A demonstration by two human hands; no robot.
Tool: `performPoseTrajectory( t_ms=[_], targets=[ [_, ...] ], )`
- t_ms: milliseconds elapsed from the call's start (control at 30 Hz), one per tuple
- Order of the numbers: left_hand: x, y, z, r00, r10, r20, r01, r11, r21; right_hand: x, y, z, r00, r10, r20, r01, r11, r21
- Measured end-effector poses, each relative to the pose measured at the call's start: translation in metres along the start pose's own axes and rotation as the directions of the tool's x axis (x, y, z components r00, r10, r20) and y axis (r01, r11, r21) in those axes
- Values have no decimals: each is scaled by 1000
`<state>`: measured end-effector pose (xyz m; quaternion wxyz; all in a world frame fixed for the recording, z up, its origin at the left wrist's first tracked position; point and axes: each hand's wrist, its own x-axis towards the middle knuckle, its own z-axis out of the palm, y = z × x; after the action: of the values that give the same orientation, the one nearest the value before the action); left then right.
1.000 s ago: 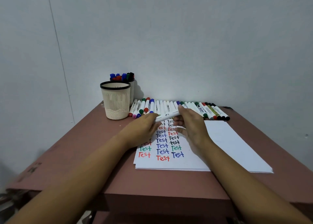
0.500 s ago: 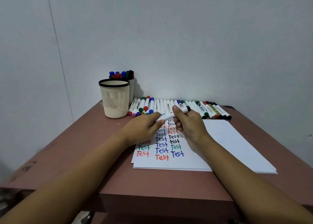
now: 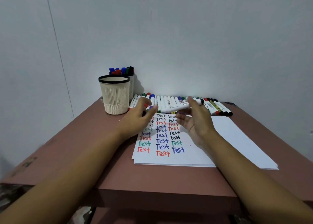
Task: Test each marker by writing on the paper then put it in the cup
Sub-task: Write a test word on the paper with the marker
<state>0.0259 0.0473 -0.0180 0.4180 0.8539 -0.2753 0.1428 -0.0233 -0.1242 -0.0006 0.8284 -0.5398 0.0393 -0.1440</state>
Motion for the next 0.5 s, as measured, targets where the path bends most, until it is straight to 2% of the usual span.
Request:
performPoseTrajectory(
  t_ms=[67, 133, 300, 400, 500],
  targets=[
    [3, -6, -1, 994, -69, -81, 56, 987, -150, 0, -2, -3, 997, 81, 13, -82, 982, 170],
    [5, -9, -1, 983, -134, -129, 102, 969, -226, -3, -3, -5, 990, 132, 54, -140, 968, 207],
    [6, -9, -3, 981, -155, -114, 145, 985, -97, -10, -2, -8, 992, 105, 63, -113, 984, 140],
    [5, -14, -2, 990, -123, -76, 121, 992, -27, -15, -2, -9, 998, 59, 39, -59, 998, -1],
    [5, -18, -3, 987, -157, -22, 157, 988, 11, -21, -6, -4, 998, 36, 45, -32, 996, -88]
  ],
)
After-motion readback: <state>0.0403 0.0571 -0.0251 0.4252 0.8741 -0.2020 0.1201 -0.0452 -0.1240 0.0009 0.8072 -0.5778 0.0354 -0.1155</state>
